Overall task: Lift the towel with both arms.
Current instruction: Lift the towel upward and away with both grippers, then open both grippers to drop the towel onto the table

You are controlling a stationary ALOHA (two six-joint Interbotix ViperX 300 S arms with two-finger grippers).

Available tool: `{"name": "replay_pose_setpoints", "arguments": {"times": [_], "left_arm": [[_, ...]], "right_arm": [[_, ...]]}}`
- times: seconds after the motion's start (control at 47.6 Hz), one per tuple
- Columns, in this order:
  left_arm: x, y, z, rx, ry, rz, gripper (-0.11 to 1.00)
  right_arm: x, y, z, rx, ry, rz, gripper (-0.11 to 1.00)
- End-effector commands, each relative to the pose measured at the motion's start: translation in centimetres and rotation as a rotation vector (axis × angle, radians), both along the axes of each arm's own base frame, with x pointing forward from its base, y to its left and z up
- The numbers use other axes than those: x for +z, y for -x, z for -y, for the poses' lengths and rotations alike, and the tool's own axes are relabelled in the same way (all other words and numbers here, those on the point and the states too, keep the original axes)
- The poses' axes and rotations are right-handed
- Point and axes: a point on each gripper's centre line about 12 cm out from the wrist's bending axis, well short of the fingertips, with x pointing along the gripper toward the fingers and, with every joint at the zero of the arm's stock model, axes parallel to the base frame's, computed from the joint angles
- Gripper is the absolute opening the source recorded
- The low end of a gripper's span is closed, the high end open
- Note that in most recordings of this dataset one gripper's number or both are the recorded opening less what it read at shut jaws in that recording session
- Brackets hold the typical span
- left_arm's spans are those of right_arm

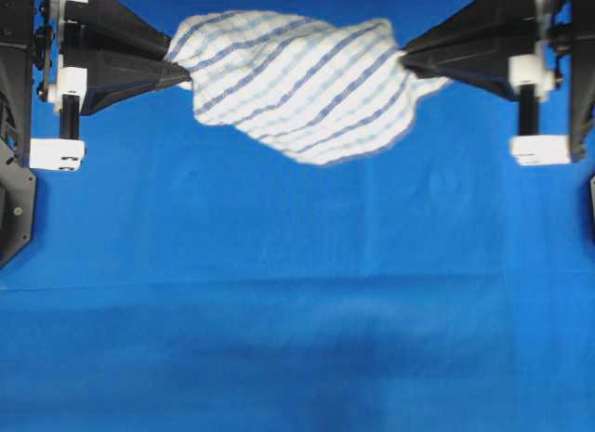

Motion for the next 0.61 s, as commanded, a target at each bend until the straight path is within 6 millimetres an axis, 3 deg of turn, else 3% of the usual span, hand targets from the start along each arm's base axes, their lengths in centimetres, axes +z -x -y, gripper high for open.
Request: {"name": "replay_pose_setpoints", "arguments": {"times": [0.0,0.147,0.231,0.378,0.462,0.588], "left_arm": [[1.1,0.2,-0.1,0.005,-0.007,0.032,0.06],[1.1,0.3,-0.3,0.013,-0.005,0.033,0.08],[0.8,0.4,-0.4,0.017,0.003,0.031,0.26],[0.6,0.6,-0.4,0.019,0.003,0.031,0.72],[0.4,0.9,-0.4,0.017,0.005,0.03,0.89],[-0.4,1.0,-0.3,0.016,0.009,0.013,0.92]], "right_arm": [[1.1,-0.2,0.1,0.0,0.008,0.03,0.02],[1.0,-0.6,0.1,0.0,0.01,0.025,0.03],[1.0,-0.6,0.3,-0.007,0.014,0.025,0.04],[0.9,-0.6,0.5,-0.021,0.024,0.019,0.48],[0.6,-0.6,0.5,-0.022,0.026,0.01,0.66],[-0.2,-0.6,0.5,-0.023,0.02,-0.018,0.64]]}}
